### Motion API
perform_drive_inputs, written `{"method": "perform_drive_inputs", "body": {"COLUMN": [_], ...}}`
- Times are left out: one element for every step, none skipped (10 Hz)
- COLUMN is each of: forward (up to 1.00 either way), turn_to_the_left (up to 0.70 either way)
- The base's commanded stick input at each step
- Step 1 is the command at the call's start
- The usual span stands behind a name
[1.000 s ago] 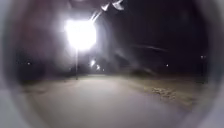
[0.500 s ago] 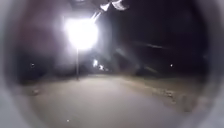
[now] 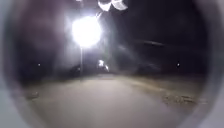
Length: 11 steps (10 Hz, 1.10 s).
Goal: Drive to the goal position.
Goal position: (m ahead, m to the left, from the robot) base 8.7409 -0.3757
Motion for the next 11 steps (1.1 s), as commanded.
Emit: {"method": "perform_drive_inputs", "body": {"forward": [1.00,1.00,1.00,1.00,1.00,1.00,1.00,1.00,1.00,1.00,1.00], "turn_to_the_left": [0.00,0.00,0.00,0.00,0.00,0.00,0.00,0.00,0.00,0.00,0.00]}}
